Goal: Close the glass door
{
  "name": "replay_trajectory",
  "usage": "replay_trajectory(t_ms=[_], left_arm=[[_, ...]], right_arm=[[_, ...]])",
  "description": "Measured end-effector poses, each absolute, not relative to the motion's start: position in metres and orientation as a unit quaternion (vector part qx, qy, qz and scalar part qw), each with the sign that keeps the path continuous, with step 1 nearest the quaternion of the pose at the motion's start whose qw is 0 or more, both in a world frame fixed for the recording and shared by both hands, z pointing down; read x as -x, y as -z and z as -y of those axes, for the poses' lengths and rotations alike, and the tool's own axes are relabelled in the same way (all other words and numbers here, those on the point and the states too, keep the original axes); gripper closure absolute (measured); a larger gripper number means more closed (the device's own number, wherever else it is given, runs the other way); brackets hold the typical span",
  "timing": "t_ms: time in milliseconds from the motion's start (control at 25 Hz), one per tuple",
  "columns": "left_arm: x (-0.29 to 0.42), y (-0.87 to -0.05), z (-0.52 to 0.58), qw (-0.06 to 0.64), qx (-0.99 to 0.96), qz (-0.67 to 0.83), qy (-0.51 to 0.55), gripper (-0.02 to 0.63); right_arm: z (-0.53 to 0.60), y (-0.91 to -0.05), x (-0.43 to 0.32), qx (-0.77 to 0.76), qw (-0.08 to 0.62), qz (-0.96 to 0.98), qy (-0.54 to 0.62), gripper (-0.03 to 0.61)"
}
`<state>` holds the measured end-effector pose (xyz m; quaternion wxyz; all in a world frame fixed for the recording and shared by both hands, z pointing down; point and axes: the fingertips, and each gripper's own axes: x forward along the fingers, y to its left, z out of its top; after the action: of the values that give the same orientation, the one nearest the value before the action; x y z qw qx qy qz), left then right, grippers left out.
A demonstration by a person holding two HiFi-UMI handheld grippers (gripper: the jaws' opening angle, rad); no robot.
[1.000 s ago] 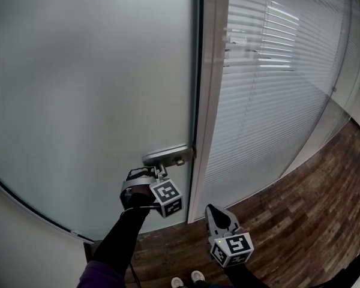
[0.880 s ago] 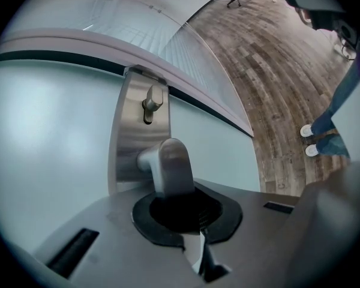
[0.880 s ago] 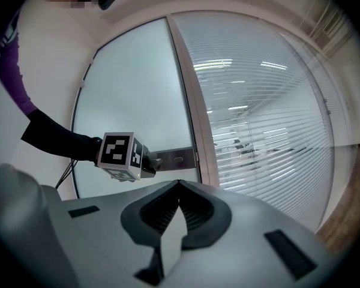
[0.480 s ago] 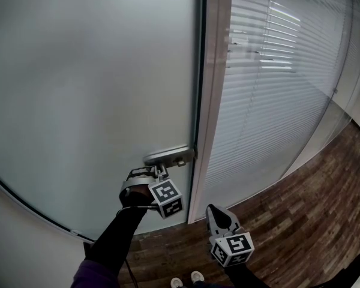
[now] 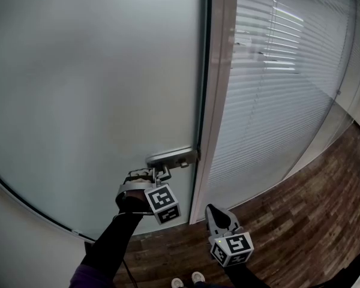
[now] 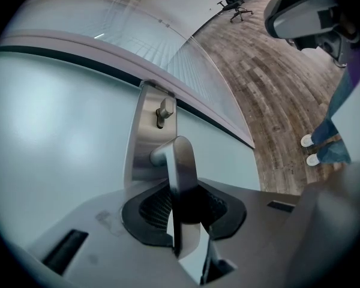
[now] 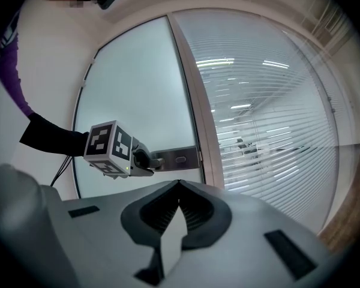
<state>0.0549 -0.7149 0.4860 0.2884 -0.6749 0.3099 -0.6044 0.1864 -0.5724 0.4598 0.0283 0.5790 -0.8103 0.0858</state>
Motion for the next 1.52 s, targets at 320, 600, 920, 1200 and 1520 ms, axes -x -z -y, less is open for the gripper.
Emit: replay_trajectory(t_ms=[320,600,920,1200,1520], left_arm=[[-0.055,-0.476,0.708,0.31,0.68,-0.31,0.588,0.506],[-0.05,-0.462,0.694,0.329,0.677,-0.313,0.579,0.474],[-0.037,-0.435,0.67,0.318,0.698,-0.36,0.532,0.474],[-0.031,-0.389,0.641,0.283,0.749,-0.444,0.402,0.474],[-0.003,-0.345,0.6,0.149,0.803,-0.569,0.099,0.474]], right_arm=[[0.577,-0.461,-0.185,-0.579,0.03,0.81,-0.087,0.588],[0.582,-0.458,-0.171,-0.565,0.023,0.82,-0.087,0.588],[0.581,-0.454,-0.16,-0.555,0.029,0.828,-0.077,0.588],[0.577,-0.448,-0.144,-0.537,0.022,0.84,-0.073,0.588],[0.57,-0.437,-0.128,-0.524,0.026,0.85,-0.051,0.588]])
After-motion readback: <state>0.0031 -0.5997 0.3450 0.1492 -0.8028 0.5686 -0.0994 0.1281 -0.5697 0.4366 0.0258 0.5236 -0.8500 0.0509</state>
